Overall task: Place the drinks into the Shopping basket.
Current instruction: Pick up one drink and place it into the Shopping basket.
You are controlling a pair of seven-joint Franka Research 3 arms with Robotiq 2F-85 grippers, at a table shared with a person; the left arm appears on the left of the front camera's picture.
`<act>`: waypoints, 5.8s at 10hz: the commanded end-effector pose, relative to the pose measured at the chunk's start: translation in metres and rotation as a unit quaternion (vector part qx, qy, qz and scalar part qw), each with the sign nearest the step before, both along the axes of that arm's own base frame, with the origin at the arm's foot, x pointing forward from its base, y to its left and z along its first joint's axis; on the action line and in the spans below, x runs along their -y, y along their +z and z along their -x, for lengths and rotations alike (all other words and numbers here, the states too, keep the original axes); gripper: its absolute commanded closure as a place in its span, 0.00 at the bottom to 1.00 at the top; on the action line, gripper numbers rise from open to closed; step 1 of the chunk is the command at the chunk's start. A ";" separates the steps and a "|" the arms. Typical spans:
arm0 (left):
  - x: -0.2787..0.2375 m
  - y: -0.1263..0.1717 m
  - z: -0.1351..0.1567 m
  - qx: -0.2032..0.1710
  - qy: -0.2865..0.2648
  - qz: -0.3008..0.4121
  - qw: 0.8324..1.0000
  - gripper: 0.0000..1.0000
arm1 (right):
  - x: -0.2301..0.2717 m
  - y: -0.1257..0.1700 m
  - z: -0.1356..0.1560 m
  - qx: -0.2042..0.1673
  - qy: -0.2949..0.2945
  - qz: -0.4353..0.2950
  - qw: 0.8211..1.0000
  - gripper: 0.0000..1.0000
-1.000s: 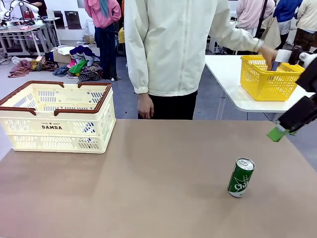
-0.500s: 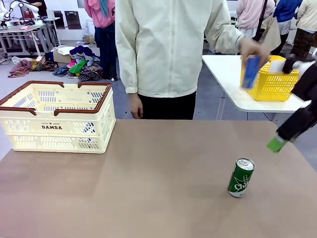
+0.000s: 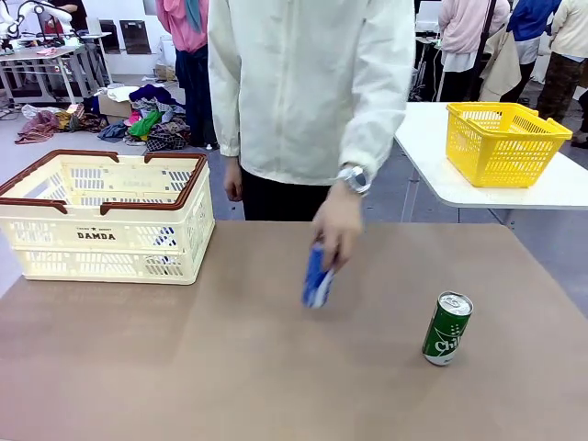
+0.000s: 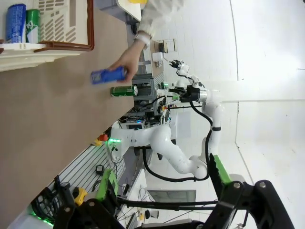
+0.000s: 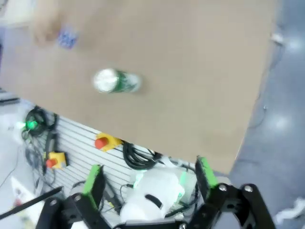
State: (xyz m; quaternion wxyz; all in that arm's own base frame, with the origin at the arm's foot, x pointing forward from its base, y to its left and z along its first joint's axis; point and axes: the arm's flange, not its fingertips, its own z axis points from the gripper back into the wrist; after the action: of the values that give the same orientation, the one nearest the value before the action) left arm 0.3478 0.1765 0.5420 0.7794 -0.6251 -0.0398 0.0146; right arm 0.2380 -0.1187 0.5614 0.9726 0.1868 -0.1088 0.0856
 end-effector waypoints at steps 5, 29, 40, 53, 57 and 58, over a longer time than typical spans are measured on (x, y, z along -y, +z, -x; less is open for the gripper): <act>0.002 0.002 0.000 -0.001 0.005 0.006 1.000 0.00 | 0.101 -0.016 0.004 -0.032 -0.116 -0.042 0.992 0.00; 0.002 0.002 0.000 -0.001 0.005 0.006 1.000 0.00 | -0.246 -0.230 -0.037 -0.065 0.002 0.252 0.966 0.00; 0.002 0.002 0.000 -0.001 0.005 0.006 1.000 0.00 | -0.226 -0.144 -0.053 -0.032 -0.018 0.160 0.986 0.00; 0.002 0.002 0.000 -0.001 0.005 0.006 1.000 0.00 | 0.067 -0.039 -0.017 -0.111 -0.129 -0.041 0.985 0.00; 0.002 0.002 0.000 -0.001 0.005 0.006 1.000 0.00 | 0.244 -0.050 0.062 -0.117 -0.277 -0.182 0.936 0.00; 0.002 0.002 0.000 -0.001 0.005 0.006 1.000 0.00 | 0.247 -0.059 0.067 -0.111 -0.285 -0.183 0.934 0.00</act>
State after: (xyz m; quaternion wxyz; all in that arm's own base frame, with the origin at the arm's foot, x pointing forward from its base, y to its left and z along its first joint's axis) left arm 0.3480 0.1763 0.5417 0.7796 -0.6248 -0.0395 0.0150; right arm 0.1485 -0.3758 0.5065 0.9111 0.3192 -0.0529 -0.2554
